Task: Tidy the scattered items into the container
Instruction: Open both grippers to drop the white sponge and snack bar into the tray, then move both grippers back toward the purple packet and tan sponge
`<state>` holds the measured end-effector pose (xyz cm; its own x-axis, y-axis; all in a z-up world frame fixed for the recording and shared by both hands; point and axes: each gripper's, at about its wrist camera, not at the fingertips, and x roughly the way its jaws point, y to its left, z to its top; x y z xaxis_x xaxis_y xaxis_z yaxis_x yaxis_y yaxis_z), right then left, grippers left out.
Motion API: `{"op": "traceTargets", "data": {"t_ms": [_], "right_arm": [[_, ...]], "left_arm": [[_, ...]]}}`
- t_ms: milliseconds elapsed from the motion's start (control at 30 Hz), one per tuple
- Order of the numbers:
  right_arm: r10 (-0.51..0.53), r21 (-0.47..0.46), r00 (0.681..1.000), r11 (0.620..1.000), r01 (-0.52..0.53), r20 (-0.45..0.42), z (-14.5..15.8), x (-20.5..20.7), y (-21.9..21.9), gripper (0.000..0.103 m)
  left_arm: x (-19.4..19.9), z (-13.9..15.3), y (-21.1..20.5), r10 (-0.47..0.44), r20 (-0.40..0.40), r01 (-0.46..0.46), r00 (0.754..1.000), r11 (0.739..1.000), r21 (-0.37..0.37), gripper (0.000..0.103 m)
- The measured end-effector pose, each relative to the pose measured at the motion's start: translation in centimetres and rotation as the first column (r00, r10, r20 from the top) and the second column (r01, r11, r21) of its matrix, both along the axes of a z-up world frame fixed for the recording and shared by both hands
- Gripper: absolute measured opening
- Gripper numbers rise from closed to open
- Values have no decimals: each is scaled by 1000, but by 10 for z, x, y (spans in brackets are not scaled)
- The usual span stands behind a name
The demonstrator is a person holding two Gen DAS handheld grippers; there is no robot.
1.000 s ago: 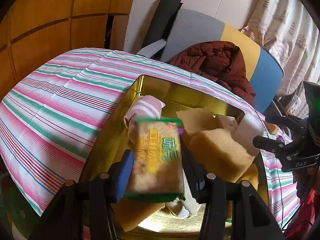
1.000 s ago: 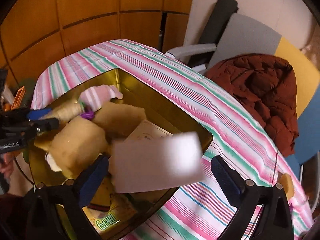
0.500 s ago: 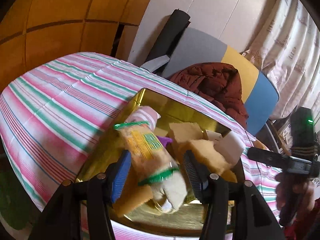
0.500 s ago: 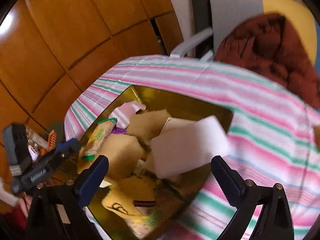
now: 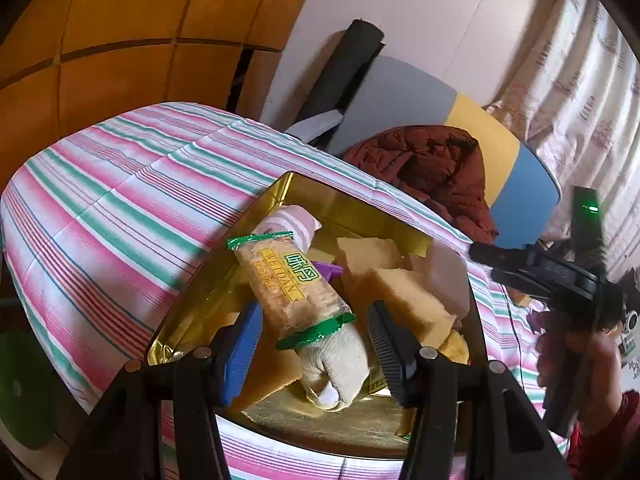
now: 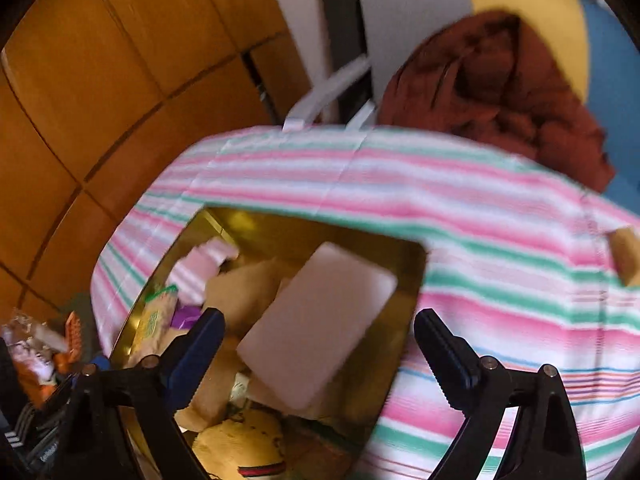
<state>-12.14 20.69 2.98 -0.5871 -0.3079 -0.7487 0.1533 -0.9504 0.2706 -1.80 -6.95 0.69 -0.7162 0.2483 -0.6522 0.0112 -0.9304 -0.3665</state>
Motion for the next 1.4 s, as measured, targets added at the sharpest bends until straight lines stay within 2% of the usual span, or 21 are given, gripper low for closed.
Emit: {"op": "traceTargets", "data": {"t_ms": [67,133,200,267,300,367,400,467,533,633,700,800,933,1067,1233,1400], "right_arm": [[30,-47,999,998,-31,-38,8,6,-1,94],[94,-139,995,985,-98,-41,11,6,-6,83],[155,-228,988,962,-151,-1,6,1,-15,82],[169,-248,984,957,-150,58,-3,-6,-23,82],[167,-245,981,960,-138,100,-12,-11,-25,80],[142,-212,986,970,-120,92,-15,-12,-23,73],[123,-176,989,979,-106,87,-13,-10,-21,73],[59,-40,994,998,-55,90,-8,-9,-17,75],[39,8,995,999,-39,91,-8,-7,-9,75],[40,-72,998,997,-36,57,-2,2,3,79],[6,-81,999,997,-3,39,1,9,11,81],[13,-105,1000,994,-10,27,3,13,15,81],[17,-127,999,992,-14,26,0,14,13,82],[76,-202,997,977,-68,31,-2,4,-8,82],[83,-113,997,990,-83,-7,2,11,-17,82],[46,-108,999,993,-48,-19,4,25,11,82]], "left_arm": [[-1,-2,2,1,9,-1,1000,1000,11,55],[-2,-3,6,-2,16,1,1000,1000,13,55],[-1,-3,10,-10,16,10,1000,1000,10,55],[2,-1,12,-16,11,16,1000,1000,3,55],[3,0,13,-19,9,19,1000,1000,-1,55],[5,2,12,-20,3,20,1000,1000,-3,55],[7,3,11,-13,-2,13,1000,1000,-4,55],[7,3,10,-4,0,4,1000,1000,-2,55],[6,1,9,-1,4,1,1000,1000,9,55],[6,0,11,-5,10,5,1000,1000,16,55],[8,0,15,-13,7,12,1000,1000,8,55],[9,2,20,-22,3,22,1000,1000,1,56],[10,3,25,-23,-2,23,1000,1000,-6,55],[12,5,26,-27,-2,27,1000,1000,-11,55],[12,6,27,-35,4,35,999,999,-24,55],[8,3,41,-55,22,56,998,998,-21,55]]}}
